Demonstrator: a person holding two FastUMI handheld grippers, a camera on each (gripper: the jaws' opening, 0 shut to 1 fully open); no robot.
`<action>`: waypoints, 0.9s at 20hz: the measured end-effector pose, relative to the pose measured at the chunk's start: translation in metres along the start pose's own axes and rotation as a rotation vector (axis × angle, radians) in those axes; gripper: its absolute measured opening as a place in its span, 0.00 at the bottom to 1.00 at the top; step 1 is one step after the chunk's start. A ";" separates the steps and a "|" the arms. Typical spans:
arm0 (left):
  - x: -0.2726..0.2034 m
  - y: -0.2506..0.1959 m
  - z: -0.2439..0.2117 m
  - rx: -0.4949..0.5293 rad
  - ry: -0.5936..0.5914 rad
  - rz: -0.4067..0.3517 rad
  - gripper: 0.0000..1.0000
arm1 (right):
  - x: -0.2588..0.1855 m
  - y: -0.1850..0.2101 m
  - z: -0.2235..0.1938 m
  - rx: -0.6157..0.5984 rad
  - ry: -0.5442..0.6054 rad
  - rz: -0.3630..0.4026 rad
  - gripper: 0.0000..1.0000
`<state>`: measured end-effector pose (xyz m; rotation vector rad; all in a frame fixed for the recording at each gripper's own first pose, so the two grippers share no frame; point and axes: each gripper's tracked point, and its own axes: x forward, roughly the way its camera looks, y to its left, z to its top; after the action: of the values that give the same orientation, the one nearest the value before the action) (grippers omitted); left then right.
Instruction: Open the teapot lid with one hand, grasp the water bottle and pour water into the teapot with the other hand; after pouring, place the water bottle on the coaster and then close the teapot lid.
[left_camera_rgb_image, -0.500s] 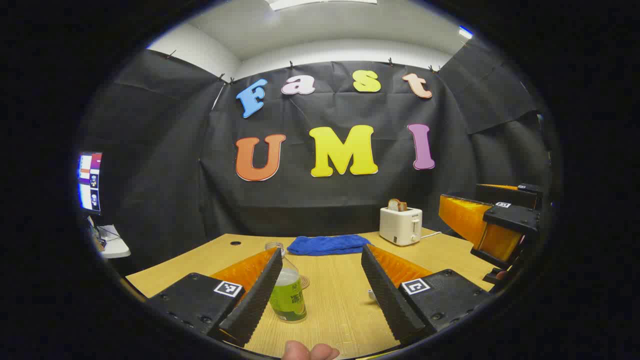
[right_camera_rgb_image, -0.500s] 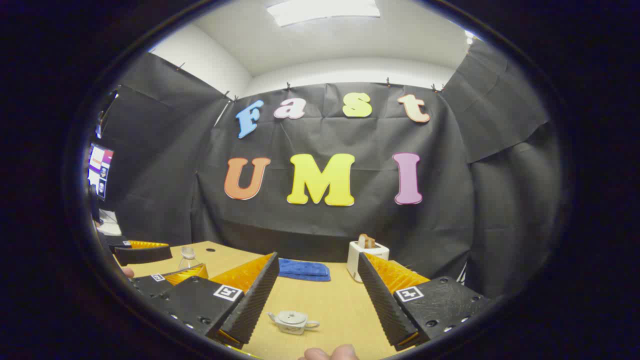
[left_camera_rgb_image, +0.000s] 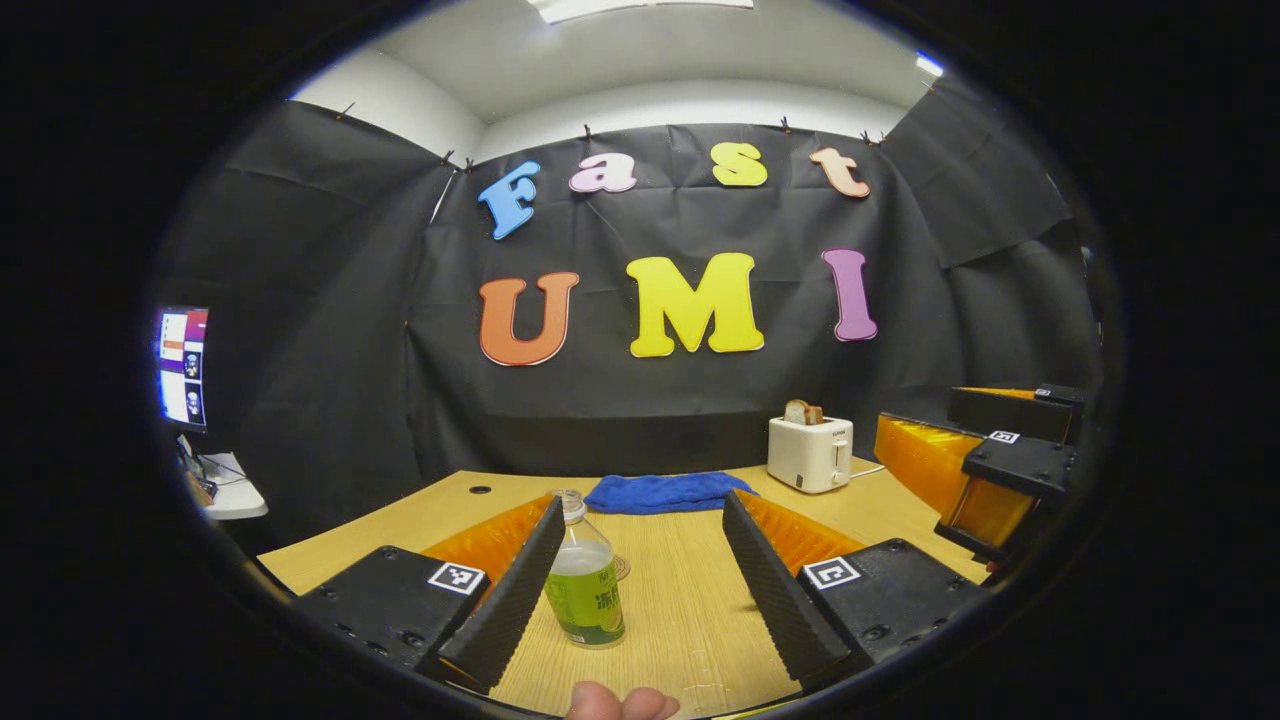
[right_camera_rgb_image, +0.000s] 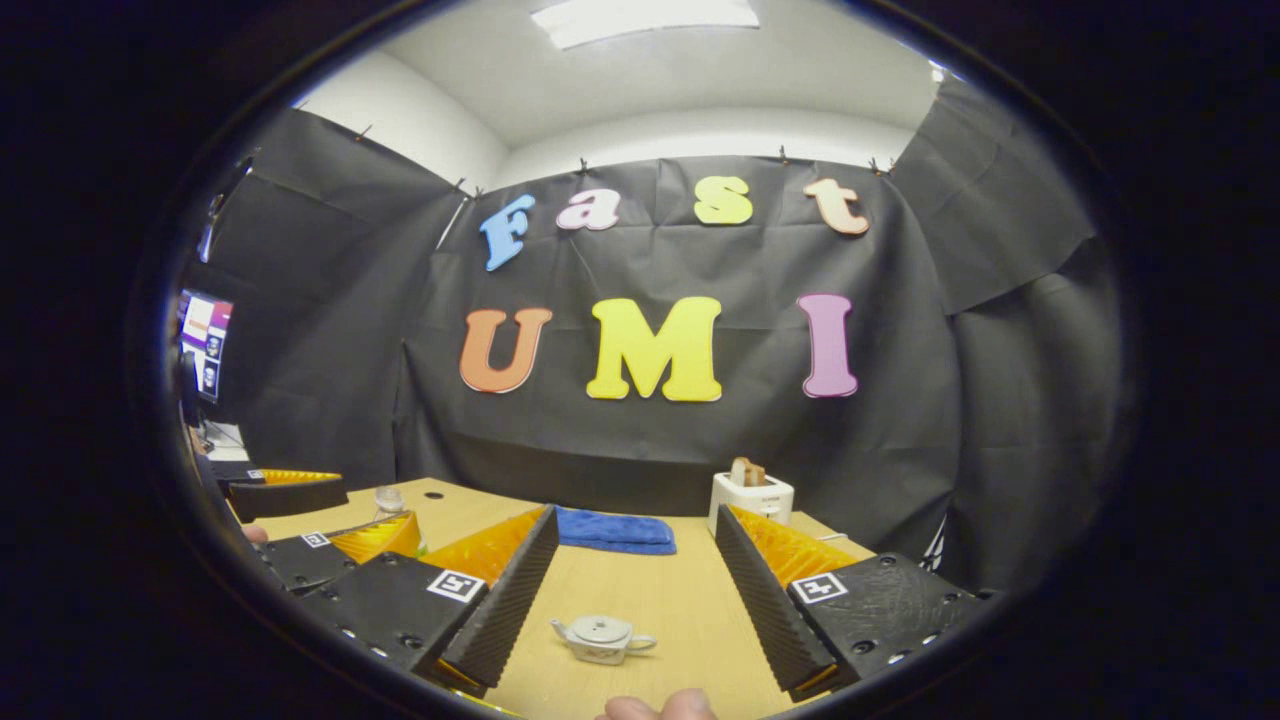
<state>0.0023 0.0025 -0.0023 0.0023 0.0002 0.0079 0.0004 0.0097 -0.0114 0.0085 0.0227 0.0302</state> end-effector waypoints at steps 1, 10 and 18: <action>-0.001 0.000 -0.001 0.002 0.002 0.002 0.99 | 0.000 0.001 -0.001 0.002 0.000 0.002 0.95; 0.001 -0.001 -0.002 -0.010 0.003 -0.001 0.99 | 0.001 0.000 -0.018 0.016 0.042 0.003 0.95; 0.001 0.002 -0.005 -0.009 0.011 0.007 0.99 | 0.003 -0.003 -0.029 0.005 0.065 0.001 0.95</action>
<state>0.0033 0.0045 -0.0069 -0.0068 0.0109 0.0145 0.0029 0.0069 -0.0408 0.0130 0.0879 0.0312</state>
